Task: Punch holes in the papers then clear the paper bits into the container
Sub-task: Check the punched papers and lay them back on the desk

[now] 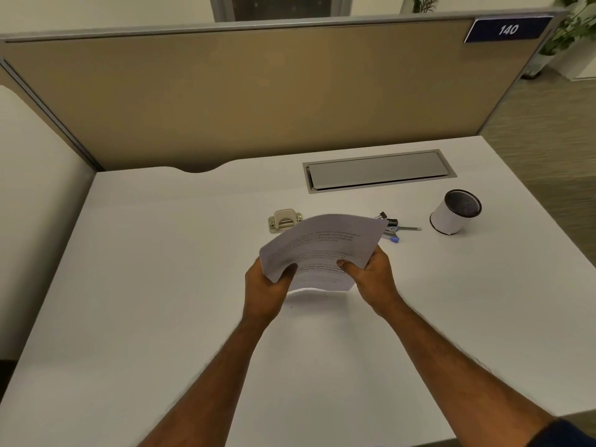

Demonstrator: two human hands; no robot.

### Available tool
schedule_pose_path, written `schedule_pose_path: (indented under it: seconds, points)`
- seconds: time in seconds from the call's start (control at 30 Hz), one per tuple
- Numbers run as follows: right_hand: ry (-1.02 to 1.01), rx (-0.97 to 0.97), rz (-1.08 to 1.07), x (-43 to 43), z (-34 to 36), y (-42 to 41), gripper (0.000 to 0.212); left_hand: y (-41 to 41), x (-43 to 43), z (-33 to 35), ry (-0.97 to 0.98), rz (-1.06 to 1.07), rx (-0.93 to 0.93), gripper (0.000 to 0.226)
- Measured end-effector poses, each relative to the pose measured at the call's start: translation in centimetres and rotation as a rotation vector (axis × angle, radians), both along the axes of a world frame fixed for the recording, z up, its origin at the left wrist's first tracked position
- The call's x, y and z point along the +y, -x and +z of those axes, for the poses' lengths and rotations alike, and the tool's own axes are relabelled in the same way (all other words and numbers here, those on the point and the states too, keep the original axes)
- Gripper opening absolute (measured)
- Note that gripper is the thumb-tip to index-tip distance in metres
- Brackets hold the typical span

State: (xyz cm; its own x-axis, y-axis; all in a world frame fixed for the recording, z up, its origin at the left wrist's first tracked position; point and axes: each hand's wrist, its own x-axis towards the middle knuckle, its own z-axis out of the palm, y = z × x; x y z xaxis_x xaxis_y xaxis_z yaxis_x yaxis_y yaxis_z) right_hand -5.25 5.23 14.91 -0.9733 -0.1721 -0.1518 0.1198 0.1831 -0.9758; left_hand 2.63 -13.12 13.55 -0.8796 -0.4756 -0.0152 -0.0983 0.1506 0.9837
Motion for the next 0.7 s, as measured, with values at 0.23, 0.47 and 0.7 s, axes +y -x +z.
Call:
schedule_pose_path:
  seconds: [0.23, 0.47, 0.7]
  points:
    - [-0.052, -0.002, 0.042, -0.4, -0.8, 0.4, 0.056, -0.1, -0.3, -0.2, -0.042, -0.001, -0.046, 0.042]
    - [-0.047, 0.021, 0.079, -0.7, -0.3, 1.6, 0.037, 0.8, -0.6, 0.8, -0.001, -0.006, -0.036, 0.031]
    - [-0.04, -0.016, 0.06, -1.1, -1.1, 1.7, 0.039, 1.3, -0.6, 0.7, -0.041, 0.008, -0.036, 0.028]
